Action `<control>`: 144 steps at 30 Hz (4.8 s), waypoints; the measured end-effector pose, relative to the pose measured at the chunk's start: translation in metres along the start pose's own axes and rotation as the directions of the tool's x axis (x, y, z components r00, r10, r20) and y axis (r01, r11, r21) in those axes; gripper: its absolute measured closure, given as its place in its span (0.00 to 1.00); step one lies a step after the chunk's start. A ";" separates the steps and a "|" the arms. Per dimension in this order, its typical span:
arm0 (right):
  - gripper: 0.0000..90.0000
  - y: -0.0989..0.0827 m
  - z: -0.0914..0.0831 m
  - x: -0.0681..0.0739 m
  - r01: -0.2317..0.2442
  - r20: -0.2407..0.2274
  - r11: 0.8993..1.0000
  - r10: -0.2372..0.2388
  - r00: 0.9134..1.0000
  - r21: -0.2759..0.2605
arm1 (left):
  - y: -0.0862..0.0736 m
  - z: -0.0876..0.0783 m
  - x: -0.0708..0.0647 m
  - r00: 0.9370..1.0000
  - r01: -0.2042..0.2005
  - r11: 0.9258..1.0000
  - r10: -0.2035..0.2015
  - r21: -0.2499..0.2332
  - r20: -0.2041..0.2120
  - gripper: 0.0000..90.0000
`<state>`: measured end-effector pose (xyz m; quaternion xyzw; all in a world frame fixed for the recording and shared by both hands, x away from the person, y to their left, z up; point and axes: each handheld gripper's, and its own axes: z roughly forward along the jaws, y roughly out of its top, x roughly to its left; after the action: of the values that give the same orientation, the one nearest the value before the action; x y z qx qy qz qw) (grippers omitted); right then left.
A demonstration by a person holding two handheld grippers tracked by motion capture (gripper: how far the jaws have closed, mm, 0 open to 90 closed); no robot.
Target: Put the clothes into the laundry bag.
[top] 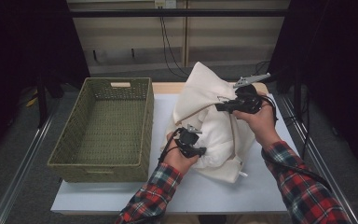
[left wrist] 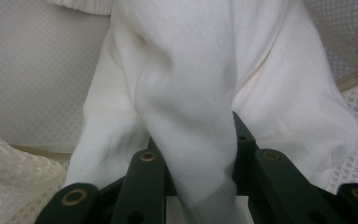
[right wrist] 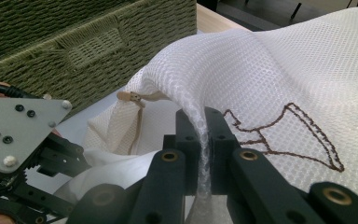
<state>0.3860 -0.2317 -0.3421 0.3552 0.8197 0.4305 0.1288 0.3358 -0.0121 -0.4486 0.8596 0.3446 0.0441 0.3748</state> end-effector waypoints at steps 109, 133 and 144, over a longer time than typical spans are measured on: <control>0.58 -0.030 0.000 -0.007 0.007 0.059 0.999 -0.010 0.998 0.051 | 0.039 0.049 -0.011 1.000 0.002 0.976 -0.005 -0.218 -0.012 0.69; 0.96 -0.038 -0.020 -0.018 -0.027 0.101 0.997 0.020 0.995 0.069 | 0.037 0.036 -0.008 0.999 -0.030 0.975 0.026 -0.222 -0.017 0.39; 0.96 -0.033 -0.017 -0.011 -0.001 0.073 0.998 -0.003 0.997 0.064 | 0.026 0.014 -0.004 0.999 -0.037 0.984 0.032 -0.172 -0.032 0.20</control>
<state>0.3696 -0.2623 -0.3599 0.3742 0.8279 0.3909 0.1474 0.3520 -0.0358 -0.4409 0.8290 0.3302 0.0926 0.4418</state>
